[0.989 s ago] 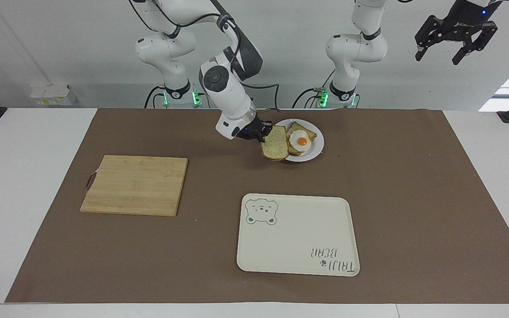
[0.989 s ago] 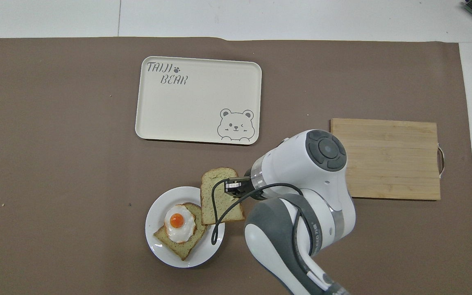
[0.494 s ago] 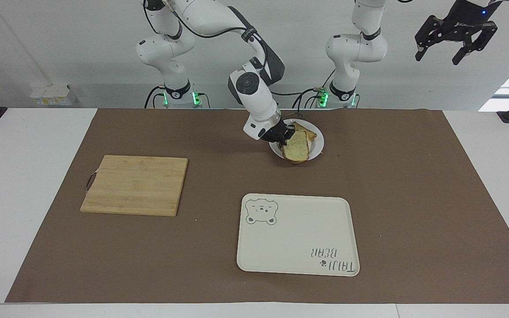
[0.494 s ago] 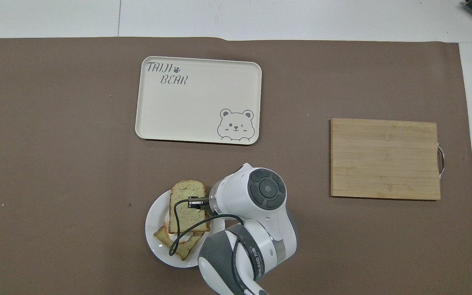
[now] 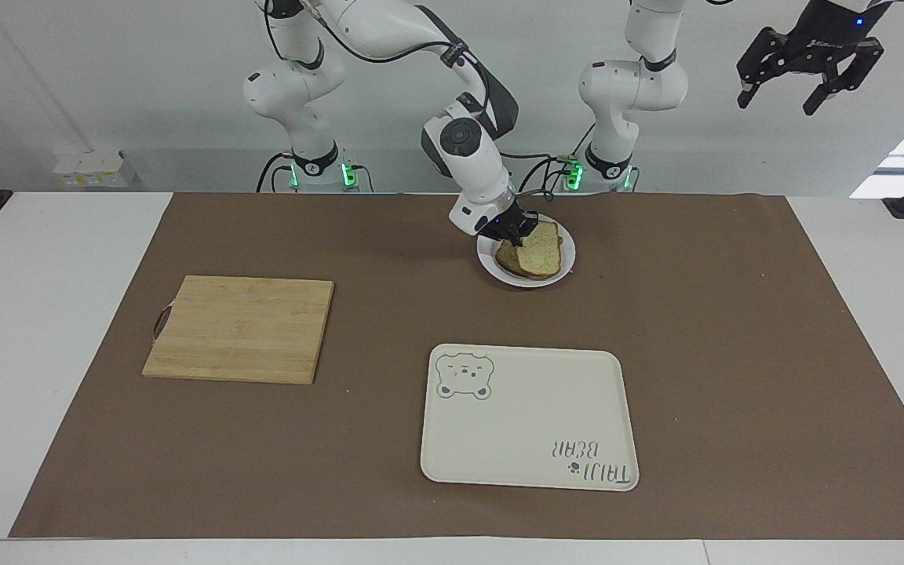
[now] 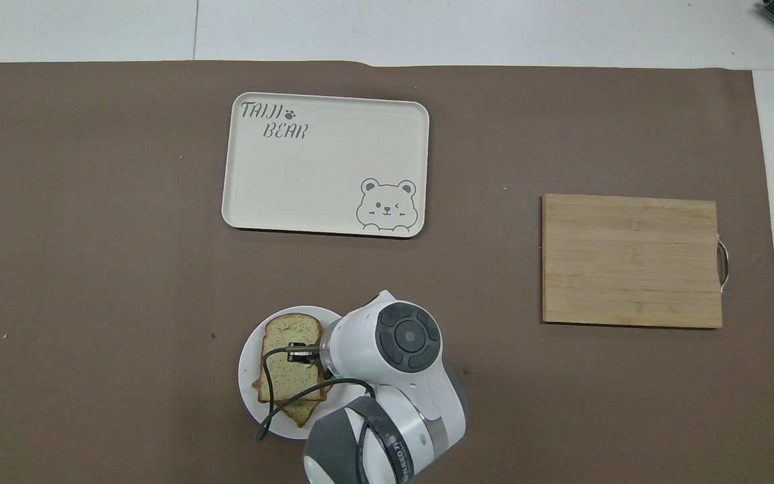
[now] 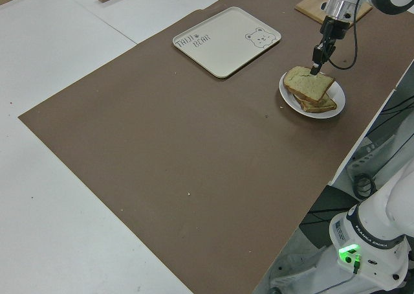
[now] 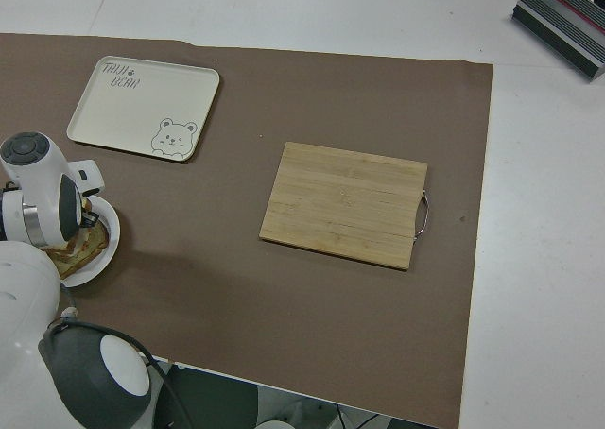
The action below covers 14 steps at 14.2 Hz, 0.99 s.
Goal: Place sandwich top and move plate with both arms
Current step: 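Lower the bread onto the egg toast with the right gripper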
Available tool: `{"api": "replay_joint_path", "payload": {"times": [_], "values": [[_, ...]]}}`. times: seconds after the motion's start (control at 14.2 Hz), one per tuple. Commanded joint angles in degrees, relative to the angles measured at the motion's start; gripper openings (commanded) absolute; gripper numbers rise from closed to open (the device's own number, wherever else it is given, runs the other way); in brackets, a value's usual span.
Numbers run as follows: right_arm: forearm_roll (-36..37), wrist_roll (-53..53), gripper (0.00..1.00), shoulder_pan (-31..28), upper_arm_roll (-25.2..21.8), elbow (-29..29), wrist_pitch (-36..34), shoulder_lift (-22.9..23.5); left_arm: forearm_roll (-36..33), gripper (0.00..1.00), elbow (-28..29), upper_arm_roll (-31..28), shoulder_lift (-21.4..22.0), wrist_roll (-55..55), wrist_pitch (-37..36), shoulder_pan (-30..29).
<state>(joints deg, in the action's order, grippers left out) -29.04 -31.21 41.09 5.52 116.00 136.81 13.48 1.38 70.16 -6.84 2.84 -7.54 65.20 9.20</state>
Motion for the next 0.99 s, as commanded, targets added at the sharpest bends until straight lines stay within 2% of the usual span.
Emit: {"api": "replay_joint_path", "payload": {"times": [0.0, 0.14, 0.21, 0.28, 0.64, 0.92], "values": [[-1.54, -0.43, 0.0, 0.39, -0.07, 2.03, 1.08, -1.0, -0.5, 1.0, 1.73, 0.34, 1.37, 0.43, 0.55, -0.32], [-1.54, -0.7, 0.0, 0.57, -0.16, 1.95, 1.26, -0.65, -0.5, 1.0, 1.73, 0.34, 1.37, 0.43, 0.55, -0.23], [-1.54, -0.35, 0.37, 0.31, -0.16, 1.86, 1.18, -0.56, -0.5, 1.0, 1.73, 0.34, 1.37, 0.43, 0.55, -0.32], [-1.54, 0.35, 0.99, 0.13, -0.25, 1.86, 0.91, -0.47, -0.5, 1.0, 1.73, 0.34, 1.37, 0.43, 0.55, -0.32], [-0.31, 2.03, 1.0, -2.59, -0.51, 0.54, 1.09, 0.67, -0.5, 1.0, 1.73, 0.34, 1.37, 0.43, 0.55, -0.23], [5.73, 2.03, 1.0, -5.04, -0.86, 0.45, 1.0, -0.38, -0.5, 1.0, 1.73, 0.34, 1.37, 0.43, 0.55, -0.23]]}}
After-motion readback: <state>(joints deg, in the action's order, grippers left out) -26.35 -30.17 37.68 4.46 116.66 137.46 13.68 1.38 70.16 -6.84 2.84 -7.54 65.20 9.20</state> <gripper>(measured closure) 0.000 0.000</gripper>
